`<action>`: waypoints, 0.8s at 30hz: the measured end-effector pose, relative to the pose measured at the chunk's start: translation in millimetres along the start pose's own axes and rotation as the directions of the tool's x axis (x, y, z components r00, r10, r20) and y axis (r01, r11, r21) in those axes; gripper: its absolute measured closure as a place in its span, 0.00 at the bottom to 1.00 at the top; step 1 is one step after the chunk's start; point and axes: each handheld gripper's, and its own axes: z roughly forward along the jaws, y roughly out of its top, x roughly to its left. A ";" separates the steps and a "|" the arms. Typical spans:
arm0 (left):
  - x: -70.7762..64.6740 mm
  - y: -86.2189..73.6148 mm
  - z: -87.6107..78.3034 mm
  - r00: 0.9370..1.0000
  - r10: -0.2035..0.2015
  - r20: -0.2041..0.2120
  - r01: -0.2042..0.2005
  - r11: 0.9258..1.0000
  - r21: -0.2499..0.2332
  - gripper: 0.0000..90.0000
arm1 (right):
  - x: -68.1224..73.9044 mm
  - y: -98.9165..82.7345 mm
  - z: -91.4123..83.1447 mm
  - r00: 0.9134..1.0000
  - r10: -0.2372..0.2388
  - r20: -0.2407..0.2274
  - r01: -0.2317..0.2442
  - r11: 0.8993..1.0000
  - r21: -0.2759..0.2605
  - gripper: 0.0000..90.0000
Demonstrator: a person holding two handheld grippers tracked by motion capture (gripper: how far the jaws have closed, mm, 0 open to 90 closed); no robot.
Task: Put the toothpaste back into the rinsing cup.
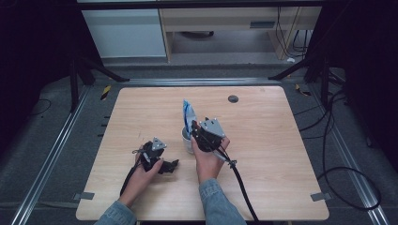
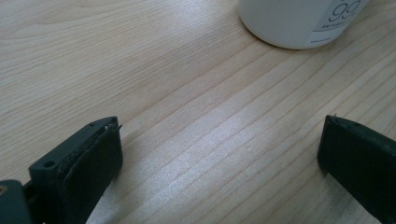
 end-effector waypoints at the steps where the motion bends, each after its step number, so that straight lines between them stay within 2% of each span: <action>1: 0.0 0.0 0.0 1.000 0.000 0.000 0.000 1.000 0.000 0.00 | 0.0 0.0 0.0 1.000 0.000 0.000 0.000 1.000 0.000 0.54; 11: 0.0 0.1 0.1 1.000 0.001 0.001 -0.001 1.000 0.000 0.00 | 2.5 2.0 -6.2 0.999 -0.041 -0.004 0.041 0.999 -0.002 0.49; 18: -0.2 0.0 0.2 1.000 -0.002 0.000 0.002 1.000 -0.003 0.00 | 1.6 7.6 -12.5 0.999 -0.054 0.010 0.054 0.999 0.000 0.36; 24: 0.0 0.1 0.2 1.000 0.001 0.000 -0.001 1.000 -0.003 0.00 | 2.1 11.7 -15.4 0.997 -0.074 0.007 0.074 0.997 0.026 0.25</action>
